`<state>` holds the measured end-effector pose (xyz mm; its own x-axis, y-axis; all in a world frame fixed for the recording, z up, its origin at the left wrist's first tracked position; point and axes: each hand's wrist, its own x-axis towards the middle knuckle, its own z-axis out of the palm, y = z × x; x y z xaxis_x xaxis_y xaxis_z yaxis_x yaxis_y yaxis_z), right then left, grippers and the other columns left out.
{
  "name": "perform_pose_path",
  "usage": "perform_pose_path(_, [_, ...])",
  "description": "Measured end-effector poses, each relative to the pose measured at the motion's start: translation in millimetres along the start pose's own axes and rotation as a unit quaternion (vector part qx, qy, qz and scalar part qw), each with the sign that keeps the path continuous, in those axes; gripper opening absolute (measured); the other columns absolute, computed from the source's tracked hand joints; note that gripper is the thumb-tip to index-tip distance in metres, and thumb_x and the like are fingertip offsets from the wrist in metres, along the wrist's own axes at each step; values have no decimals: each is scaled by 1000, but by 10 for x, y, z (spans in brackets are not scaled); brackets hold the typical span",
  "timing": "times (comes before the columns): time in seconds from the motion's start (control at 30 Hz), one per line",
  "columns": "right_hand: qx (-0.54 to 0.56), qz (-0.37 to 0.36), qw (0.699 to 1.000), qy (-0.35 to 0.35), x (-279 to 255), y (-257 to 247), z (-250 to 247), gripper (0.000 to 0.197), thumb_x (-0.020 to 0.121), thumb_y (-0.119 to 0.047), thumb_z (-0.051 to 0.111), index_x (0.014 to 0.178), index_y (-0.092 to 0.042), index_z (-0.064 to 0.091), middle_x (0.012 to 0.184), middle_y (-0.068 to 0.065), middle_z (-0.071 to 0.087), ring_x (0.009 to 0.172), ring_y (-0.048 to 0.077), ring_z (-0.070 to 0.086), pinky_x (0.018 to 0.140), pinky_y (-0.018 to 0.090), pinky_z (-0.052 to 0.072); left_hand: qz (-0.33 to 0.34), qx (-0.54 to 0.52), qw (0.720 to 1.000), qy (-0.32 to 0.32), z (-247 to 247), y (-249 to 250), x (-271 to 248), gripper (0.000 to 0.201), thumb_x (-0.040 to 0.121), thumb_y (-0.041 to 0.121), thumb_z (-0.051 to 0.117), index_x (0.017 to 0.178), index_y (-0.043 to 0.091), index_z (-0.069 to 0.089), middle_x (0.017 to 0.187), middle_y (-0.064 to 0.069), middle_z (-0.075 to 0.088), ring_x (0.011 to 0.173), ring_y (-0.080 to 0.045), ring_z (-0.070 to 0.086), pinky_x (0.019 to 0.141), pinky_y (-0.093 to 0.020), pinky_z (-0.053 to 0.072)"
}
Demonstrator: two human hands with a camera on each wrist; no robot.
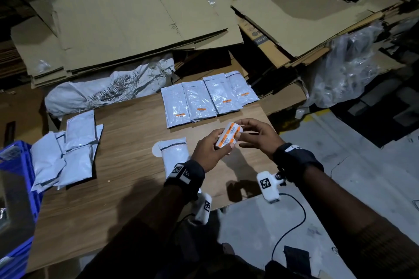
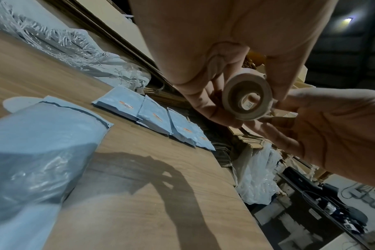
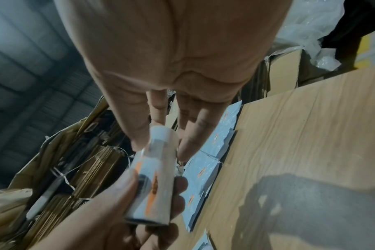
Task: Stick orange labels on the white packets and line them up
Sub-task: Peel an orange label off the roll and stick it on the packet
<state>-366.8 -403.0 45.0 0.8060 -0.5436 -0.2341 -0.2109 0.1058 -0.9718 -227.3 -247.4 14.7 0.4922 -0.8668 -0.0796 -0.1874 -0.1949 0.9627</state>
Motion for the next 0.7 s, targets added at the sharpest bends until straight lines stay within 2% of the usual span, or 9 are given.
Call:
perform_pose_path(0.07, [-13, -21, 999, 21, -18, 12, 30, 28, 90, 1, 73, 117, -1, 68, 117, 23, 68, 96, 24, 70, 89, 43, 62, -2, -16, 1000, -11, 10, 40, -30, 59, 84, 44, 75, 137, 25, 59, 113, 1, 74, 93, -12, 74, 88, -44, 61])
perform_pose_path(0.13, [-12, -31, 999, 27, -43, 8, 39, 24, 90, 4, 73, 113, 1, 68, 112, 21, 71, 94, 23, 70, 90, 44, 60, -10, -42, 999, -20, 9, 69, -58, 59, 85, 45, 73, 138, 24, 59, 112, -2, 75, 94, -17, 74, 86, -43, 61])
perform_pose_path(0.27, [-5, -38, 999, -2, -112, -70, 15, 25, 88, 7, 73, 111, 2, 67, 105, 12, 73, 94, 25, 69, 95, 43, 59, -43, -109, 993, -28, -74, 124, -92, 47, 93, 50, 56, 130, 23, 66, 107, -10, 76, 90, -17, 70, 78, -38, 56])
perform_pose_path(0.37, [-12, -50, 998, -22, -160, -150, 12, 28, 88, 8, 72, 115, 2, 66, 109, 12, 73, 98, 28, 68, 97, 42, 59, -42, -120, 990, -58, -139, 187, -123, 41, 95, 45, 52, 124, 20, 68, 99, -3, 75, 85, -12, 68, 72, -29, 53])
perform_pose_path(0.47, [-18, -65, 997, -38, -191, -225, 37, 30, 89, 8, 71, 117, -2, 67, 113, 10, 74, 103, 30, 70, 97, 42, 58, -38, -120, 989, -77, -160, 216, -150, 44, 95, 42, 53, 128, 15, 65, 104, -2, 73, 88, -12, 67, 70, -26, 52])
perform_pose_path(0.53, [-19, -76, 996, -36, -215, -257, 72, 34, 88, 9, 71, 118, -8, 69, 114, 6, 75, 103, 26, 71, 97, 40, 58, -35, -118, 990, -75, -165, 227, -171, 47, 94, 41, 54, 130, 13, 61, 108, -6, 73, 89, -13, 68, 69, -24, 51])
perform_pose_path(0.63, [-23, -94, 995, -19, -261, -291, 155, 43, 86, 13, 71, 116, -19, 70, 112, -5, 75, 108, 11, 68, 95, 35, 59, -30, -130, 989, -58, -165, 212, -205, 49, 93, 40, 54, 129, 8, 57, 111, -20, 72, 89, -19, 66, 67, -22, 49])
perform_pose_path(0.7, [-31, -103, 994, -5, -283, -308, 211, 43, 86, 13, 70, 113, -21, 70, 111, -3, 72, 111, 9, 65, 94, 34, 59, -30, -139, 989, -49, -172, 198, -216, 48, 93, 39, 54, 128, 8, 57, 115, -26, 70, 92, -24, 65, 66, -22, 49])
